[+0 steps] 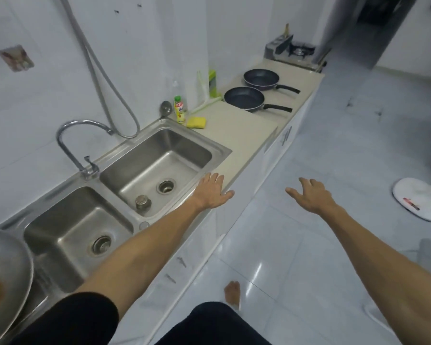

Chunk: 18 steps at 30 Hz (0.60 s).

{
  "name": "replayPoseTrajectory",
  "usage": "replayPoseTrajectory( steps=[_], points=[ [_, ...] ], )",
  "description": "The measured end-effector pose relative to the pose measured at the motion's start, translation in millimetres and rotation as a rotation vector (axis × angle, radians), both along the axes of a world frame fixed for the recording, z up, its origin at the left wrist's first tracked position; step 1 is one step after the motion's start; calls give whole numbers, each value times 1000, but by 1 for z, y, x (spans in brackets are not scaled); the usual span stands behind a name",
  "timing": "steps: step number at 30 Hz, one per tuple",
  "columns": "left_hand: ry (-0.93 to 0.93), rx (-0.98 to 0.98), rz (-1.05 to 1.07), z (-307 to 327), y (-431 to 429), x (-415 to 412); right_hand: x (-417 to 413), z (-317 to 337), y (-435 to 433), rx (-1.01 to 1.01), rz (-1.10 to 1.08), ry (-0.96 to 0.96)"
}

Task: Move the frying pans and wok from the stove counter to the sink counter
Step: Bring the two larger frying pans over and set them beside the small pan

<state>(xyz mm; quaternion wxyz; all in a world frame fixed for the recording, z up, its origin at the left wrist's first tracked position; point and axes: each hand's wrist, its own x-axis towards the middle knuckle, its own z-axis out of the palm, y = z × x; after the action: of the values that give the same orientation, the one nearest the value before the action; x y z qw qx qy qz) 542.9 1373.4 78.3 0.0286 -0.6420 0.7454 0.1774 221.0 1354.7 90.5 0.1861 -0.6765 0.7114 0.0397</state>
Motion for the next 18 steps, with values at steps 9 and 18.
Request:
replayPoseTrajectory(
  steps=[9,18],
  points=[
    [-17,19,-52,3,-165,-63,-73,-12,-142,16,-78,13],
    [15,0,-24,-12,-293,-137,-137,-32,-269,56,-49,48]
  ],
)
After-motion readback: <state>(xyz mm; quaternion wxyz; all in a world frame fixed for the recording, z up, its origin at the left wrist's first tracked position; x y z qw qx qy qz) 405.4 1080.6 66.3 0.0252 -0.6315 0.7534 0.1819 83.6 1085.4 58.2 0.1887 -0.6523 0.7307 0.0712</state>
